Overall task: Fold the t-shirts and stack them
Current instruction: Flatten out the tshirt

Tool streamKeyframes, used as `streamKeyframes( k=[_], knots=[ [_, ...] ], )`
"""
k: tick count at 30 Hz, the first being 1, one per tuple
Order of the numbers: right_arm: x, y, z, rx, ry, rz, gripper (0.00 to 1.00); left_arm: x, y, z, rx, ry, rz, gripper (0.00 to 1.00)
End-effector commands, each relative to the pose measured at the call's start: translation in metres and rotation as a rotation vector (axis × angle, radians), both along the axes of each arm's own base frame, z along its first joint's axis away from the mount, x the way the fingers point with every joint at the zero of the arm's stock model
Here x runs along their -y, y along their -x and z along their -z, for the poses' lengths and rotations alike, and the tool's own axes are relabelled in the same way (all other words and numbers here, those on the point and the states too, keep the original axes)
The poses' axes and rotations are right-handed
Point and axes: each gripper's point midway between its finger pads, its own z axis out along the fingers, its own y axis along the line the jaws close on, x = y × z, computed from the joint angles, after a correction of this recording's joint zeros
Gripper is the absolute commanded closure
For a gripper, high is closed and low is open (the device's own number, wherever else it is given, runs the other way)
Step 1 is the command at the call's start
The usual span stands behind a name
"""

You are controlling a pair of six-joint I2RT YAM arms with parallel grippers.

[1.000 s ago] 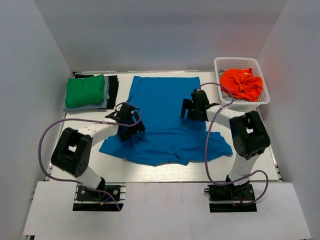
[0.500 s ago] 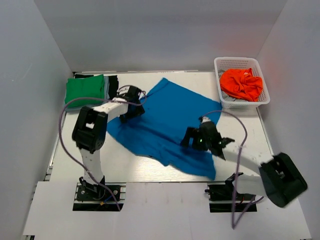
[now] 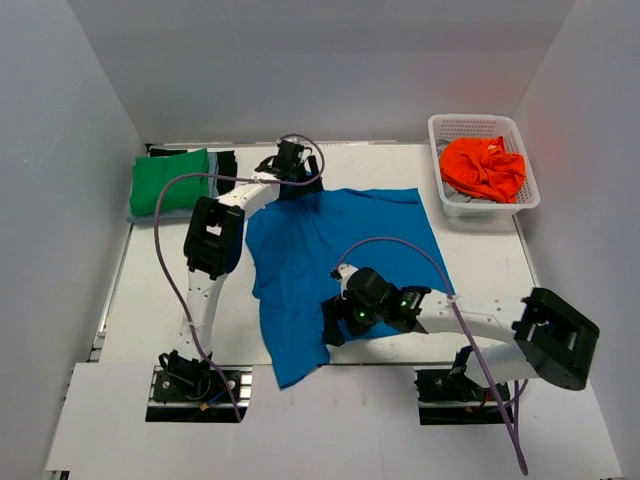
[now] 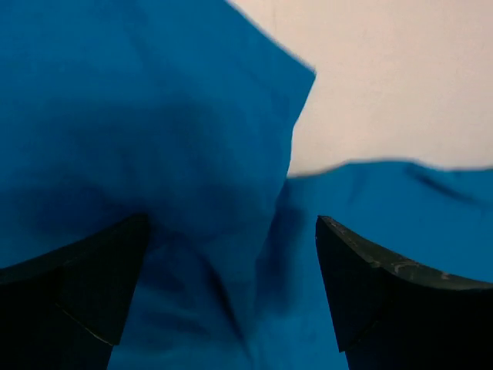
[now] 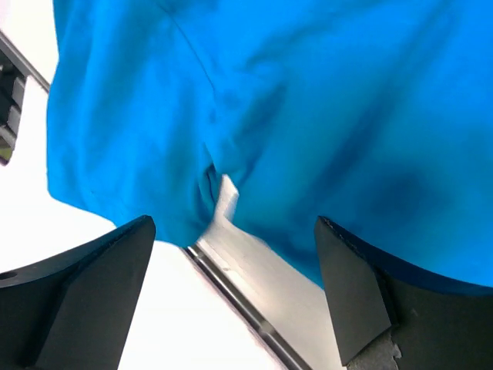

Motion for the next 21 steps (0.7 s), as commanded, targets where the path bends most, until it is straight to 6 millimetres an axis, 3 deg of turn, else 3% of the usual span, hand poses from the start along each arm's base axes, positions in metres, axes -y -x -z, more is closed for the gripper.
streamKeyframes(
  k=[1, 2, 3, 5, 6, 7, 8, 9, 10, 11, 12, 13, 15, 16, 18, 19, 21],
  knots=[
    [0.005, -0.028, -0.043, 0.17, -0.038, 0.046, 0.1, -0.005, 0.01, -0.062, 0.104, 0.018, 0.066, 0.0],
    [0.004, -0.032, -0.05, 0.184, -0.052, 0.072, 0.1, -0.01, 0.016, -0.091, 0.149, 0.019, 0.066, 0.0],
    [0.016, -0.055, -0.053, 0.249, -0.014, 0.173, 0.1, -0.014, 0.019, -0.104, 0.17, 0.017, 0.056, 0.0],
    [0.028, -0.077, -0.069, 0.292, -0.019, 0.291, 0.1, -0.026, 0.039, -0.104, 0.137, -0.008, 0.043, 0.0],
    [0.045, -0.092, -0.068, 0.345, 0.05, 0.381, 0.1, -0.032, 0.048, -0.128, 0.175, -0.001, 0.034, 0.0],
    [0.052, -0.099, -0.068, 0.354, 0.067, 0.423, 0.1, -0.036, 0.061, -0.128, 0.148, 0.014, 0.013, 0.0],
    [0.063, -0.117, -0.074, 0.369, 0.08, 0.518, 0.1, -0.045, 0.084, -0.101, 0.079, -0.005, 0.006, 0.0],
    [0.07, -0.121, -0.072, 0.367, 0.103, 0.554, 0.1, -0.048, 0.1, -0.095, 0.05, 0.01, 0.012, 0.0],
    [0.077, -0.131, -0.073, 0.387, 0.118, 0.609, 0.1, -0.05, 0.115, -0.11, 0.069, 0.054, -0.003, 0.0],
    [0.089, -0.143, -0.07, 0.369, 0.126, 0.685, 0.1, -0.057, 0.144, -0.077, -0.011, 0.053, 0.002, 0.0],
    [0.092, -0.148, -0.071, 0.369, 0.129, 0.713, 0.1, -0.063, 0.159, -0.07, -0.029, 0.058, -0.011, 0.0],
    [0.107, -0.159, -0.068, 0.364, 0.158, 0.77, 0.1, -0.071, 0.188, -0.055, -0.067, 0.076, -0.026, 0.0],
    [0.118, -0.172, -0.065, 0.351, 0.175, 0.833, 0.1, -0.079, 0.215, -0.041, -0.105, 0.093, -0.045, 0.0],
    [0.125, -0.175, -0.057, 0.326, 0.202, 0.848, 0.1, -0.088, 0.237, -0.021, -0.156, 0.077, -0.055, 0.0],
    [0.13, -0.18, -0.051, 0.289, 0.206, 0.865, 0.1, -0.086, 0.253, -0.028, -0.143, 0.128, -0.032, 0.0],
    [0.131, -0.183, -0.044, 0.268, 0.204, 0.861, 0.1, -0.09, 0.268, -0.014, -0.172, 0.125, -0.026, 0.0],
    [0.13, -0.181, -0.032, 0.22, 0.207, 0.858, 0.1, -0.091, 0.277, -0.014, -0.168, 0.157, -0.039, 0.0]
  ],
)
